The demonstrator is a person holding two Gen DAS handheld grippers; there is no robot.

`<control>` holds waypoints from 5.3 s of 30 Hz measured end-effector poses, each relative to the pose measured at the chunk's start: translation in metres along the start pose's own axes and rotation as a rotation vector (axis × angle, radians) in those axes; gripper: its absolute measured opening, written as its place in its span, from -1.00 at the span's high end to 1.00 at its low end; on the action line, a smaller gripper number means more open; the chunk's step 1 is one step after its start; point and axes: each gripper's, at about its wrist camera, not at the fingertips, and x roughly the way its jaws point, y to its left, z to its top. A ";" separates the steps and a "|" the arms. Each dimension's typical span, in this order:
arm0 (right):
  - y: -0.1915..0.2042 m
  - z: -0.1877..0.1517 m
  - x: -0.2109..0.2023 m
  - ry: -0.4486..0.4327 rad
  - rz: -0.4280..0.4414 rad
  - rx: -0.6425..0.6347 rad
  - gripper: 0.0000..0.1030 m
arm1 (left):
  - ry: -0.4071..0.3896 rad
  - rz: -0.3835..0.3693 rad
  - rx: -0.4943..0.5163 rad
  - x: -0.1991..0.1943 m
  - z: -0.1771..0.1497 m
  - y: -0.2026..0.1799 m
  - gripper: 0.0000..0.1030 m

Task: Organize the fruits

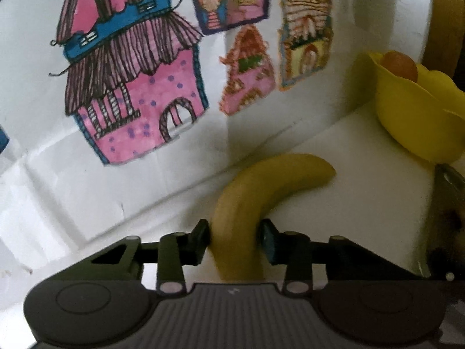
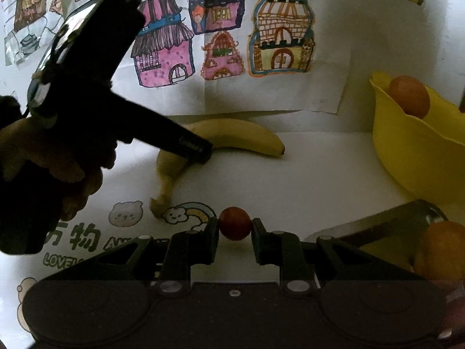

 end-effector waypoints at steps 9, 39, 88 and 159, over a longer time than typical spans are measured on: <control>0.006 -0.009 -0.021 -0.001 -0.034 0.012 0.50 | 0.027 -0.024 -0.020 0.002 -0.005 -0.007 0.10; -0.007 -0.034 -0.082 -0.048 -0.150 0.119 0.49 | 0.039 -0.118 0.004 -0.011 -0.023 -0.043 0.09; -0.079 -0.107 -0.180 -0.086 -0.504 0.419 0.48 | -0.102 -0.525 0.070 -0.083 0.002 -0.188 0.24; 0.060 -0.099 -0.264 -0.295 -0.753 0.393 -0.98 | -0.270 -0.408 -0.004 -0.203 -0.090 -0.057 -0.99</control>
